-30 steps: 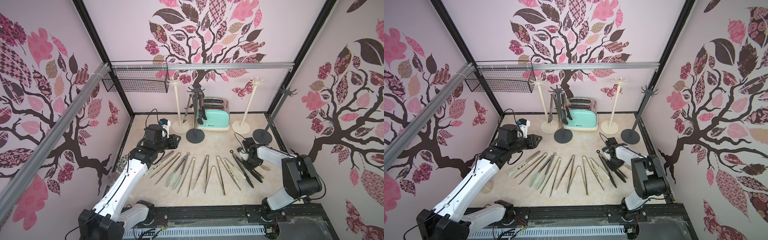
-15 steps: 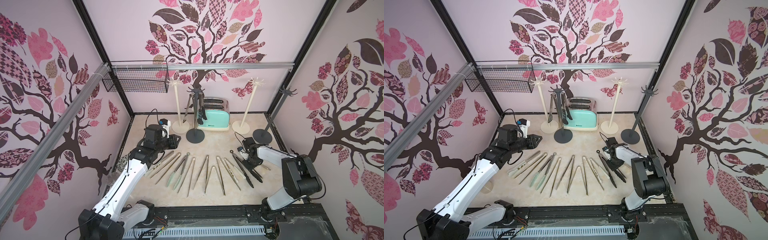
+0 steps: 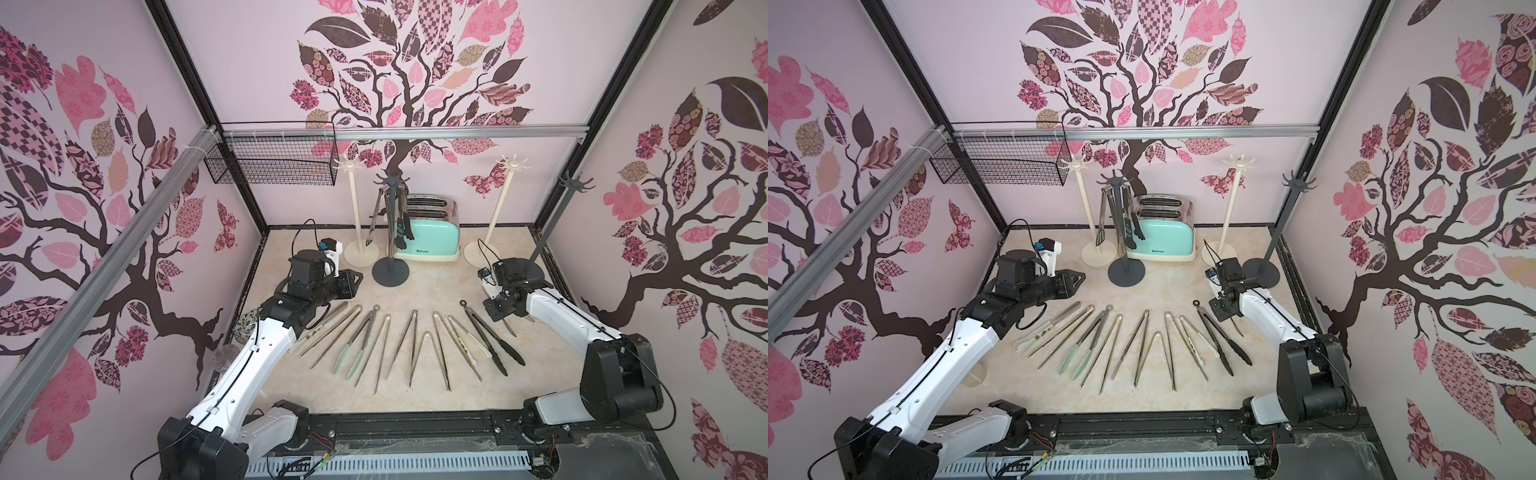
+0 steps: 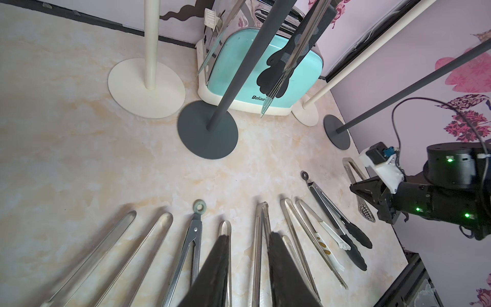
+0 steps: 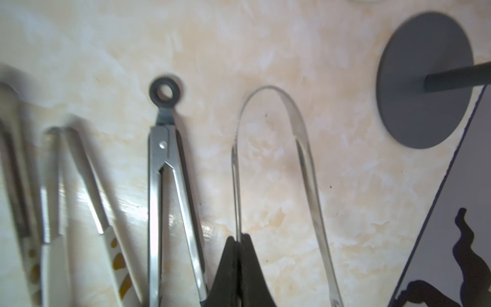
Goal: Hang food tongs on kitchen utensil racks
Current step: Pick up the food tongs from the center of the board, then hang the food tongs on the rack.
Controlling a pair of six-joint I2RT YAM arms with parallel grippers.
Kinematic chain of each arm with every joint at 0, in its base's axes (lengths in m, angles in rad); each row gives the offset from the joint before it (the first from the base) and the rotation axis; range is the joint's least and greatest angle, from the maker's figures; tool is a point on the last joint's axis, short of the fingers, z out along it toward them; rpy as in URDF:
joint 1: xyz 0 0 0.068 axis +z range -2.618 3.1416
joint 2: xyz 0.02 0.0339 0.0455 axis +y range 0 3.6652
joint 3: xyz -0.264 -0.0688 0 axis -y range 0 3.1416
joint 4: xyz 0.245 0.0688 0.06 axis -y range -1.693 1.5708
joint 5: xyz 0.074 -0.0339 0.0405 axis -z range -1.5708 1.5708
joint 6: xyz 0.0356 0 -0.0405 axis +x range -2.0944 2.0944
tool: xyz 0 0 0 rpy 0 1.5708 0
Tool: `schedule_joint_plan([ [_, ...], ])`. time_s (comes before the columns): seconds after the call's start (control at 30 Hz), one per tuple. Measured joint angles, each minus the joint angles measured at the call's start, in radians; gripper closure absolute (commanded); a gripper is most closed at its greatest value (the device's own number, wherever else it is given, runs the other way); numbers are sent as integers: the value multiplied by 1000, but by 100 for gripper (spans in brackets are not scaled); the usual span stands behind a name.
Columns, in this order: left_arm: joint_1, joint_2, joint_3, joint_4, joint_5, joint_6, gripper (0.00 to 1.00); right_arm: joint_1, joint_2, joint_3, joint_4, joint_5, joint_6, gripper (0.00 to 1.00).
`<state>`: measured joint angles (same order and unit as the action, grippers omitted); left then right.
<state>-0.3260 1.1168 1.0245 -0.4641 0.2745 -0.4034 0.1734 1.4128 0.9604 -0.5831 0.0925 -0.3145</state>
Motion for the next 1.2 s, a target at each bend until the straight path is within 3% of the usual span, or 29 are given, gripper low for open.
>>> schedule_joint_plan([
  [0.17, 0, 0, -1, 10, 0, 0, 71, 26, -83, 20, 72, -102, 76, 100],
  [0.3, 0, -5, -21, 26, 3, -2, 72, 123, -134, 23, 159, -140, 147, 100],
  [0.7, 0, -19, -98, 77, 5, -40, 72, 365, -161, 88, 409, -113, 389, 100],
  [1.2, 0, -19, -127, 119, 4, -64, 73, 470, 25, 404, 490, -49, 488, 100],
])
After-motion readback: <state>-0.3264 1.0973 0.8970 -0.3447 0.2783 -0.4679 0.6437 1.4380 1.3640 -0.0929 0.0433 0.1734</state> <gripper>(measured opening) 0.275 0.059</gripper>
